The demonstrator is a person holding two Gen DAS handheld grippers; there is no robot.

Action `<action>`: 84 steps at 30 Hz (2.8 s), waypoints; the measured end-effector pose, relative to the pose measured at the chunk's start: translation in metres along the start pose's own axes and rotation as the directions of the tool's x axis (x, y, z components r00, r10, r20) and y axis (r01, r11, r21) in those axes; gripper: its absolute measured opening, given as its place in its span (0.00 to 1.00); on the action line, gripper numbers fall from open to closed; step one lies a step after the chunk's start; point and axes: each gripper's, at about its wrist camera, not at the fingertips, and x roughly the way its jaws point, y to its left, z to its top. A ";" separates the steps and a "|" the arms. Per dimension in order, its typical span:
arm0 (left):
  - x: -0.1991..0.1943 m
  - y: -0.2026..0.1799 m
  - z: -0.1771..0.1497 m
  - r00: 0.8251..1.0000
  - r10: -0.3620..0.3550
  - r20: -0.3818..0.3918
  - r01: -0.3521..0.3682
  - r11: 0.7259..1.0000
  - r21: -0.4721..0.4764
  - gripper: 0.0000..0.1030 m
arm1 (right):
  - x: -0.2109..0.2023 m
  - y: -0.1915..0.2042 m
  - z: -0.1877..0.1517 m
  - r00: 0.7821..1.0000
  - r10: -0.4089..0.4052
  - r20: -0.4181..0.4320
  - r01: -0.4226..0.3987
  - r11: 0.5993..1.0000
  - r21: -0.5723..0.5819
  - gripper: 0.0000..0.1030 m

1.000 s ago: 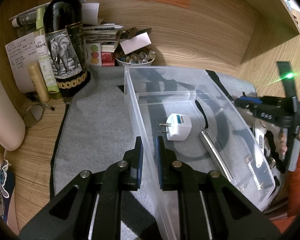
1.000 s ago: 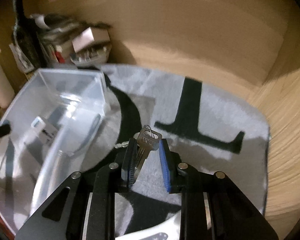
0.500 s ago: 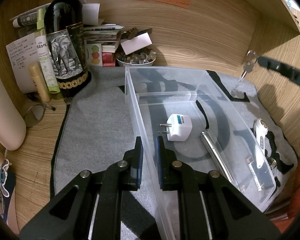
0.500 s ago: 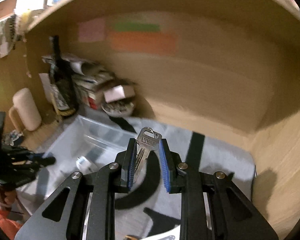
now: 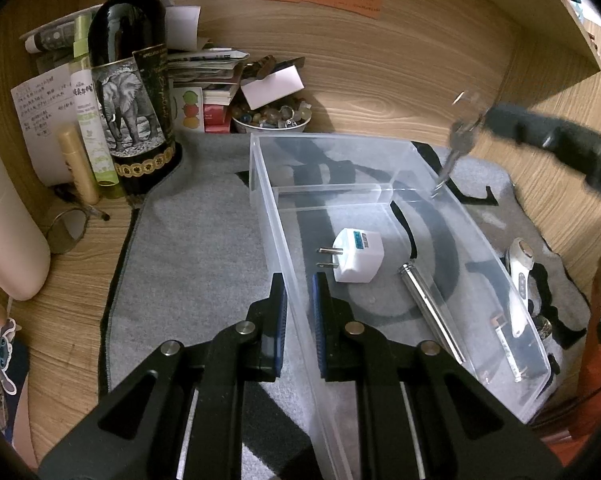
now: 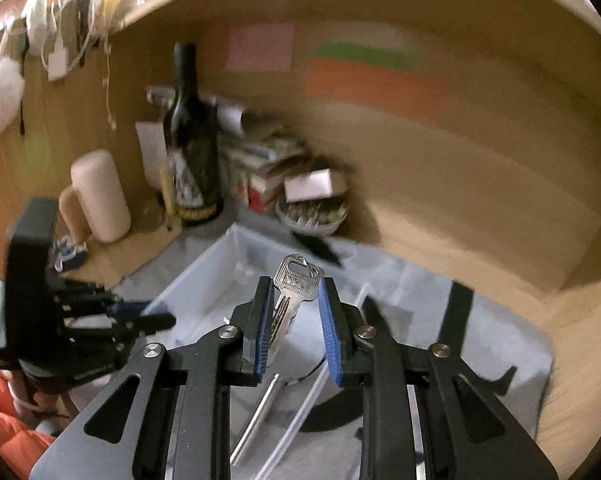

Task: Organize rigid objects
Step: 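Carry the keys into the clear box and open the right gripper, then lower the right gripper onto the white massager handle and close, then lift the white massager and carry it over the clear box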

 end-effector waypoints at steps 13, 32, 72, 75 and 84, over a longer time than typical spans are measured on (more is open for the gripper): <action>0.001 0.001 0.000 1.000 -0.006 0.002 0.006 1.000 -0.004 0.12 | 0.060 0.002 -0.022 0.982 0.021 -0.187 -0.021 1.000 0.000 0.20; 0.002 0.000 -0.001 1.000 -0.005 0.004 0.005 1.000 0.000 0.12 | -0.009 -0.030 -0.017 0.991 -0.133 -0.032 0.135 0.987 0.084 0.57; -0.001 -0.001 -0.003 1.000 -0.017 0.009 0.017 1.000 0.005 0.12 | 0.026 -0.106 -0.120 0.926 -0.139 -0.352 0.268 0.897 0.351 0.32; -0.001 -0.001 -0.003 1.000 -0.016 0.009 0.015 1.000 0.006 0.12 | 0.021 -0.103 -0.110 0.933 -0.162 -0.321 0.270 0.905 0.329 0.32; -0.001 0.001 -0.002 1.000 -0.015 0.011 0.015 1.000 0.002 0.12 | -0.012 -0.100 -0.078 0.962 -0.211 -0.172 0.258 0.908 0.331 0.32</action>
